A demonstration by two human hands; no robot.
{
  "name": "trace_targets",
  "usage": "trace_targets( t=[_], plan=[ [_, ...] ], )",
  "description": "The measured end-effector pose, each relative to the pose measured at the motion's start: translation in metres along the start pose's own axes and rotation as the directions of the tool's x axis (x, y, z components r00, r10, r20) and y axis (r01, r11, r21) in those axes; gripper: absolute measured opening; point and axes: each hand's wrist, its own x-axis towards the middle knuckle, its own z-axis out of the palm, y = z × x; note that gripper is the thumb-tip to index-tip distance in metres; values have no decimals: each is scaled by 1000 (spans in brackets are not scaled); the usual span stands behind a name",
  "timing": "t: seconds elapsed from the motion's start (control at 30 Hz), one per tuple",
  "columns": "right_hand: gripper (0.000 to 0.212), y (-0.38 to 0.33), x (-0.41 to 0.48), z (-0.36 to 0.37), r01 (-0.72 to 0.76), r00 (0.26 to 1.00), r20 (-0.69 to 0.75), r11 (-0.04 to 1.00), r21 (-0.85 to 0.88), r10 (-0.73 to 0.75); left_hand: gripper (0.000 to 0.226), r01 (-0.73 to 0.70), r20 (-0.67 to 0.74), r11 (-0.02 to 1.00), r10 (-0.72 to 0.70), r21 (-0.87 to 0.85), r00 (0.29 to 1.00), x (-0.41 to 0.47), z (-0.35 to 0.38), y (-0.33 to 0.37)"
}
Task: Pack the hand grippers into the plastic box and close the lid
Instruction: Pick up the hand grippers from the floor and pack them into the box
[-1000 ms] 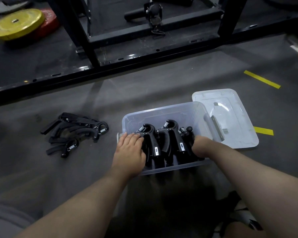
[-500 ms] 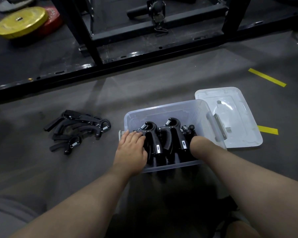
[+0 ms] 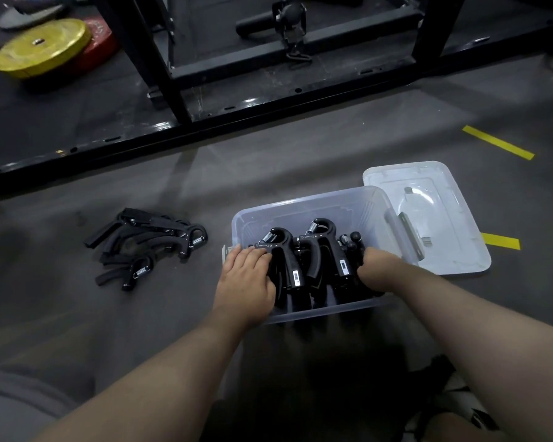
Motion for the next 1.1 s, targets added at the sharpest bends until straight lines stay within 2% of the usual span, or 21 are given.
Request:
trace_targets(
  t=[0.17,0.23,0.33,0.53,0.67,0.77,0.83,0.9,1.03,1.1],
  plan=[
    [28,-1,-1,12,8,999,-46,999,-33,-9,49,6,-7,1000,-6,4,1000,-1,0,0],
    [32,-5,-3,19,10,998,-56,995,-102,-15,49,7,-1,1000,-7,5,1000,-1,0,0],
    [37,-6,1,20,-16,1000,-5,988,-156,16,50,1,5,1000,-1,0,1000,-1,-1,0],
    [37,-11,6,3,40,993,117,971,-237,-13,52,7,22,1000,-7,10,1000,0,0,0],
    [36,-5,4,12,56,997,66,958,-280,-38,52,2,20,1000,-2,8,1000,0,0,0],
    [38,-2,4,25,0,999,-51,979,-203,-10,52,-4,12,1000,4,6,1000,-1,0,0],
    [35,-5,2,23,-32,998,-65,988,-149,23,52,-6,1,1000,6,5,1000,-1,0,0],
    [39,-7,3,19,-34,999,-38,989,-141,29,51,-7,-6,1000,7,1,1000,-1,0,0],
    [65,-6,7,22,4,998,54,966,-259,10,50,1,-2,1000,-1,0,1000,0,0,0],
    [57,-8,8,21,22,998,60,957,-288,-5,51,0,3,1000,0,5,1000,0,0,0]
  ],
)
